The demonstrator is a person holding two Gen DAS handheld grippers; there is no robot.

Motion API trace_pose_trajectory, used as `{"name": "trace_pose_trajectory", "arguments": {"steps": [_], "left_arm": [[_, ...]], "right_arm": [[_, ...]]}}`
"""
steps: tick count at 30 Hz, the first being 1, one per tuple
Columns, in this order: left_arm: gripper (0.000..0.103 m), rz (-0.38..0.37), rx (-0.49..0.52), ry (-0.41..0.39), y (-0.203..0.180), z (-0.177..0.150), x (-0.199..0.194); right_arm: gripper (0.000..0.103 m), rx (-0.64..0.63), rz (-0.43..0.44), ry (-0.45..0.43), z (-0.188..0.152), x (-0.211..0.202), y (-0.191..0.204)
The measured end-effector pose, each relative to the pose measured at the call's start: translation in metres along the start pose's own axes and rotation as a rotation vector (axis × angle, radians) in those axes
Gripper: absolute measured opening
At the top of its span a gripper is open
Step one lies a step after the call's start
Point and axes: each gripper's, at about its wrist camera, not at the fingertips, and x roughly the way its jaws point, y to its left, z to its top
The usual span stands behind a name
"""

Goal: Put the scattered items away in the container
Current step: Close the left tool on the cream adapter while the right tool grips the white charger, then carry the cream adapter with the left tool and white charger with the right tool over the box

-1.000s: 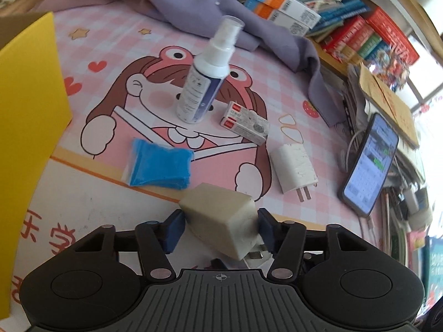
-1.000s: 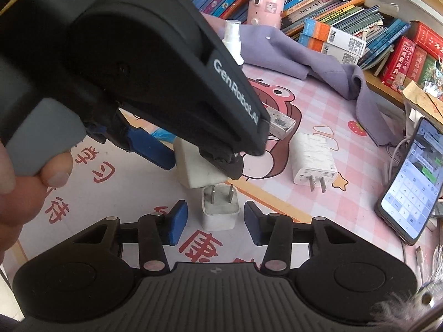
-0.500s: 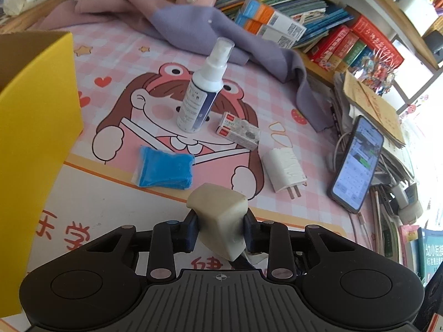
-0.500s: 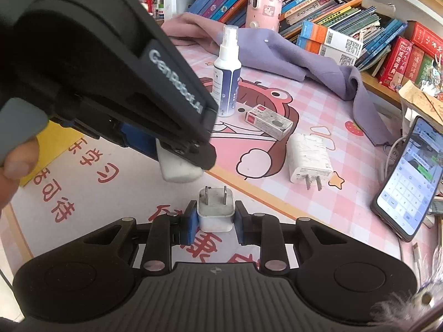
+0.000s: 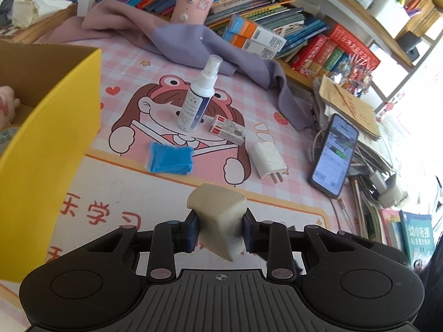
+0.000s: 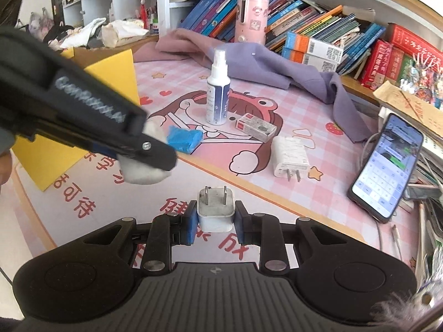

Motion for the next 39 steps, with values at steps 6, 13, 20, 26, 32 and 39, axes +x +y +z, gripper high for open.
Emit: {"name": "trace_pose_trajectory", "arguments": {"steps": [6,13,20,26,32,39], "left_arm": [[0.029,-0.022,0.033,-0.023,0.001,-0.012,-0.024],[0.029,-0.057,0.101,-0.040,0.003,-0.029,-0.050],[0.029,-0.091,0.117,-0.052,0.017,-0.043,-0.071],[0.029,-0.118,0.167,-0.068,0.026,-0.056,-0.091],[0.028,-0.150,0.195,-0.079,0.040,-0.071,-0.112],[0.028,-0.161,0.211,-0.092,0.061,-0.090,-0.138]], "right_arm": [[0.025,0.005,-0.021,-0.020,-0.004,-0.022,0.010],[0.025,0.023,-0.055,-0.050,-0.005,-0.046,0.025],[0.025,0.026,-0.091,-0.058,-0.012,-0.068,0.049],[0.025,0.042,-0.138,-0.067,-0.018,-0.086,0.070],[0.025,0.054,-0.176,-0.067,-0.027,-0.101,0.097],[0.025,0.068,-0.203,-0.068,-0.038,-0.118,0.133]]}}
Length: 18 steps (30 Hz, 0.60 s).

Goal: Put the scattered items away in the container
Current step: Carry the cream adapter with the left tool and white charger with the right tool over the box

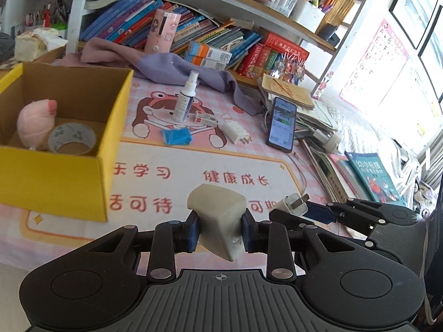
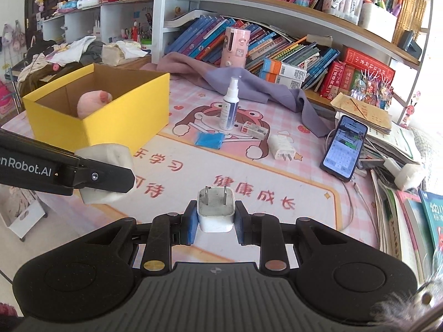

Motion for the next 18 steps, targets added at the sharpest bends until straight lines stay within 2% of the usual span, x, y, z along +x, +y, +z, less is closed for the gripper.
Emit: {"name": "trace_pose_trajectory", "arguments": {"steps": [8,18], "left_arm": [[0.028,0.014,0.014,-0.025,0.017,-0.021,-0.038],[0.028,0.080,-0.032,-0.048,0.051,-0.048,-0.080]], "right_arm": [[0.025,0.008,0.001,-0.009,-0.009,-0.023,0.037],[0.025,-0.007,0.064,0.002,-0.013,-0.035,0.087]]}}
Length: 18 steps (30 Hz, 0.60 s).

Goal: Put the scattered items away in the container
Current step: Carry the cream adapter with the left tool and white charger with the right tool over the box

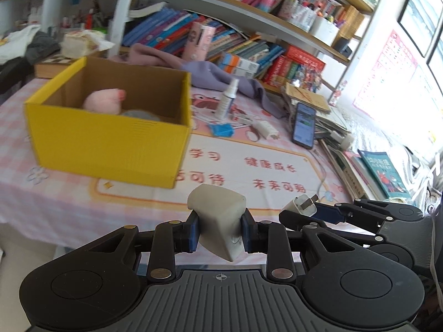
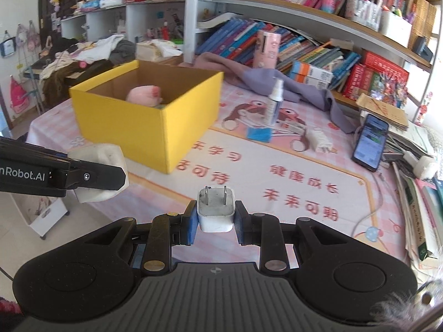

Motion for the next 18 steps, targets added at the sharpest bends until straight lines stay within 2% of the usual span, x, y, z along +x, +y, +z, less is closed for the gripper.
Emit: {"name": "trace_pose_trajectory", "arguments": {"steps": [18], "left_arm": [[0.028,0.084,-0.063,-0.027,0.044,-0.018,-0.036]], "right_arm": [[0.025,-0.099,0.098,0.006,0.007,0.005,0.064]]}}
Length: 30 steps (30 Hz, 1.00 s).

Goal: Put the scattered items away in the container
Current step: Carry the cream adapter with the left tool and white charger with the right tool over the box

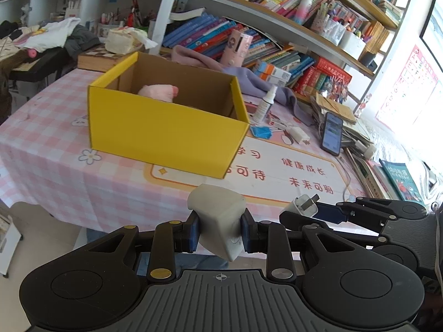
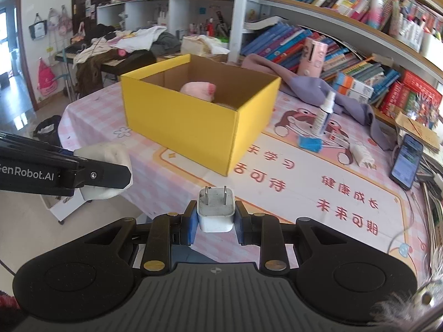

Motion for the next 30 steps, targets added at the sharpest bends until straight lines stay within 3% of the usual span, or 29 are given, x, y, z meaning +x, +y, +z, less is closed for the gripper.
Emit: {"name": "trace_pose_trajectory", "arguments": {"steps": [30], "left_arm": [[0.027,0.110,-0.005,-0.002,0.057,0.017,-0.005]], "right_arm": [[0.025,-0.054,0.135,0.047,0.030,0.042,0.041]]}}
